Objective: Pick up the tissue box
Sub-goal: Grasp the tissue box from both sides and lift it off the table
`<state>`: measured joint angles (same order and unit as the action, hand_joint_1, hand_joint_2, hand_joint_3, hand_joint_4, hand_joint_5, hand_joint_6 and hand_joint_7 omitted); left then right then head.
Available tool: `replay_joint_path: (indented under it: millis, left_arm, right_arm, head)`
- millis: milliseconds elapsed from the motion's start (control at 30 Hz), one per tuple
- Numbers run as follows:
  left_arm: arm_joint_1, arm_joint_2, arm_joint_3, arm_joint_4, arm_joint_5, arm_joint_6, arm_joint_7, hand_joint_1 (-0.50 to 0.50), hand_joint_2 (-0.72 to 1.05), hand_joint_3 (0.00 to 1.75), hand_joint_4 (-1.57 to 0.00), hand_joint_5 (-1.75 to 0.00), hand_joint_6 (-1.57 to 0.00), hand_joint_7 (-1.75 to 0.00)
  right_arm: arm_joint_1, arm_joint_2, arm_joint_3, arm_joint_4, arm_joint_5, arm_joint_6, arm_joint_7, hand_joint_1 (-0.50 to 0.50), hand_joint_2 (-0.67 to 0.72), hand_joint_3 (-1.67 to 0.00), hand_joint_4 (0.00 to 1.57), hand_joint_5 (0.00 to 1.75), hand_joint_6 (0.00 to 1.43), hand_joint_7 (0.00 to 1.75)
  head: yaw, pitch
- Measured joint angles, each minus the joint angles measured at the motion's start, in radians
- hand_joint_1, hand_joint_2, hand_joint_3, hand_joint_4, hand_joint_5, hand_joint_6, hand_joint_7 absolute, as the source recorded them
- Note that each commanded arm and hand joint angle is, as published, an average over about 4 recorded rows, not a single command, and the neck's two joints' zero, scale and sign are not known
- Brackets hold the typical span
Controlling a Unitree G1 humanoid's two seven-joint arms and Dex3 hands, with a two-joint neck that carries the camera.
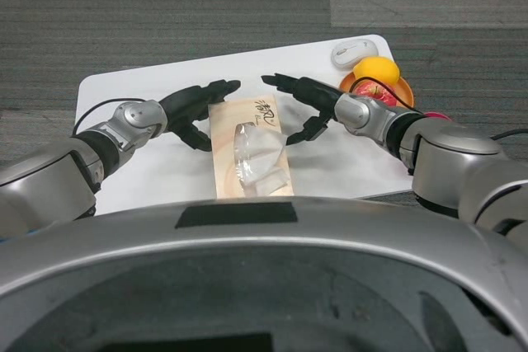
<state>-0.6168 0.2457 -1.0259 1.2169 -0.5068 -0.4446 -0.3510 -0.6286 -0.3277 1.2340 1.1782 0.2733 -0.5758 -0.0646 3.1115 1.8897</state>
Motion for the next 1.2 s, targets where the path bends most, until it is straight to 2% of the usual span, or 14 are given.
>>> replay_joint_path:
  millis: [67,233,367,467,600,800,1033,1200]
  left_arm:
    - [0.003,-0.004,0.018,0.004,-0.003,0.000,0.010,0.50,1.05,0.17,0.00,0.00,0.00,0.00]
    - [0.007,-0.014,0.061,0.020,-0.022,0.000,0.029,0.50,1.05,0.17,0.00,0.00,0.00,0.00]
    - [0.011,-0.030,0.124,0.039,-0.025,0.000,0.054,0.50,1.05,0.17,0.00,0.00,0.00,0.00]
    - [0.012,-0.040,0.163,0.047,-0.025,0.000,0.068,0.50,1.05,0.17,0.00,0.00,0.00,0.00]
    - [0.013,-0.050,0.219,0.060,-0.024,-0.002,0.090,0.50,1.05,0.17,0.00,0.00,0.00,0.00]
    - [0.010,-0.072,0.284,0.087,-0.024,-0.015,0.127,0.50,1.05,0.17,0.00,0.00,0.00,0.00]
    - [0.008,-0.072,0.288,0.105,-0.024,-0.016,0.122,0.50,1.05,0.17,0.00,0.00,0.00,0.00]
    - [0.012,-0.051,0.287,0.106,0.003,-0.016,0.072,0.50,1.05,0.17,0.00,0.00,0.00,0.00]
  right_arm:
    - [0.000,0.000,-0.007,0.001,0.000,0.000,-0.005,-0.46,-0.48,-0.40,0.00,0.00,0.00,0.00]
    - [0.000,0.001,-0.023,0.003,0.000,0.000,-0.020,-0.46,-0.48,-0.40,0.00,0.02,0.00,0.00]
    - [0.000,0.008,-0.034,0.009,0.000,0.000,-0.037,-0.46,-0.48,-0.32,0.00,0.00,0.00,0.00]
    - [0.000,0.013,-0.047,0.018,0.000,0.000,-0.052,-0.46,-0.43,-0.32,0.00,0.00,0.00,0.00]
    - [-0.001,0.024,-0.071,0.034,-0.001,0.000,-0.077,-0.46,-0.41,-0.32,0.00,0.10,0.00,0.00]
    - [-0.034,0.034,-0.083,0.058,-0.001,0.000,-0.098,-0.46,-0.43,-0.32,0.00,0.10,0.00,0.00]
    - [-0.051,0.030,-0.130,0.079,0.000,0.000,-0.095,-0.46,-0.41,-0.32,0.00,0.10,0.00,0.03]
    - [-0.043,0.016,-0.147,0.078,0.000,0.000,-0.051,-0.46,-0.48,-0.32,0.00,0.02,0.00,0.03]
  head:
    - [0.003,0.004]
    - [0.010,0.017]
    - [0.017,0.032]
    - [0.022,0.040]
    - [0.027,0.050]
    - [0.037,0.061]
    - [0.045,0.064]
    - [0.056,0.064]
